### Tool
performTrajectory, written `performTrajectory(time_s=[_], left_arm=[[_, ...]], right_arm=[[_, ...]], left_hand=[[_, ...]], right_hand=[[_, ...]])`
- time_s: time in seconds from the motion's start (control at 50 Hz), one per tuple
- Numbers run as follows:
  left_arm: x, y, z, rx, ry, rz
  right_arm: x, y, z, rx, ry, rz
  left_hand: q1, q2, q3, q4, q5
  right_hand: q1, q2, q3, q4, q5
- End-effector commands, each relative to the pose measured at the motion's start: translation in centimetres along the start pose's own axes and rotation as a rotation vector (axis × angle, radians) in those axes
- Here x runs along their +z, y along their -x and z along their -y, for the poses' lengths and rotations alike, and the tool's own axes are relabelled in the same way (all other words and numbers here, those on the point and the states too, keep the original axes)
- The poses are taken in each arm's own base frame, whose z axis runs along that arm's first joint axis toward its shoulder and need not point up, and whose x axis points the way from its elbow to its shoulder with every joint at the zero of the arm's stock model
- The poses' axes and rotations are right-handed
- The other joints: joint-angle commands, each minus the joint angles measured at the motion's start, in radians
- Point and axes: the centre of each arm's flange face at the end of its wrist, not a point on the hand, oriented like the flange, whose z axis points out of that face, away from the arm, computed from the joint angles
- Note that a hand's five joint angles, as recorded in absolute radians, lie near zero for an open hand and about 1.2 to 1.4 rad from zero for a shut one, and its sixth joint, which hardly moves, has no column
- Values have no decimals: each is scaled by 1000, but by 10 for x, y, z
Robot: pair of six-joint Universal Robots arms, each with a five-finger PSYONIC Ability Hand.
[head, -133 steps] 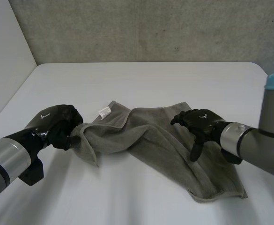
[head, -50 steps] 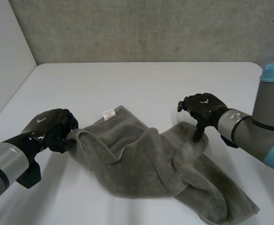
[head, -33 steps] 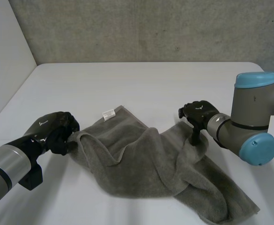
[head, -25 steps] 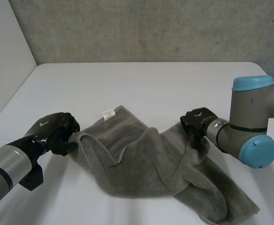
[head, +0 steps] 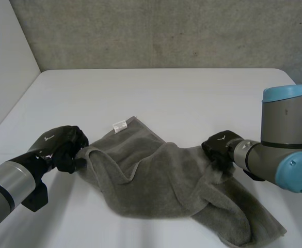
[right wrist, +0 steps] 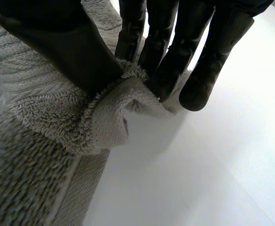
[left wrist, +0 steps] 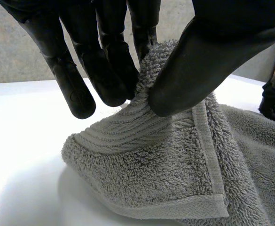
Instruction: Fold the towel.
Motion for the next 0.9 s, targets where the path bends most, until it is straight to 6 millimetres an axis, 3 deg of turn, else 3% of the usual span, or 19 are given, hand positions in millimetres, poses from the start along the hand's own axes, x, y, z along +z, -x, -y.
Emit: performTrajectory(time_s=[0.02,0.2,0.4,0.54,0.56,0.58,0.6,0.7,0.9], left_arm=[[0,0,0,-1,2,0],[0,0,0,0,1,-1],[-1,0,1,1,-4,1],[0,12,7,-14,-25,45],[0,12,7,-14,-25,45],[1,16,9,-20,-30,59],[1,19,9,-24,-30,66],[2,21,9,-27,-30,72],[1,21,6,-29,-21,71]], right_arm=[[-26,5,-8,-57,20,46],[-74,26,-12,-155,57,265],[-109,53,-5,-158,33,536],[-114,54,1,-180,-18,575],[-113,51,2,-180,-29,563],[-113,51,2,-180,-29,563],[-110,47,4,-176,-39,542],[-105,37,14,-133,-96,462],[-95,11,44,57,-203,349]], left_hand=[[111,60,56,33,98],[111,60,56,33,98],[111,60,56,33,98],[111,60,56,33,98],[111,60,56,33,98],[111,60,56,33,98],[111,60,56,33,98],[111,60,56,33,98],[111,60,56,33,98]], right_hand=[[85,92,87,60,73],[85,92,87,60,73],[85,92,87,60,73],[85,92,87,60,73],[-379,-372,-377,-404,-391],[-383,-376,-381,-409,-396],[-785,-778,-783,-810,-797],[-1029,-1022,-1027,-1054,-1041],[-1018,-1011,-1016,-1043,-1030]])
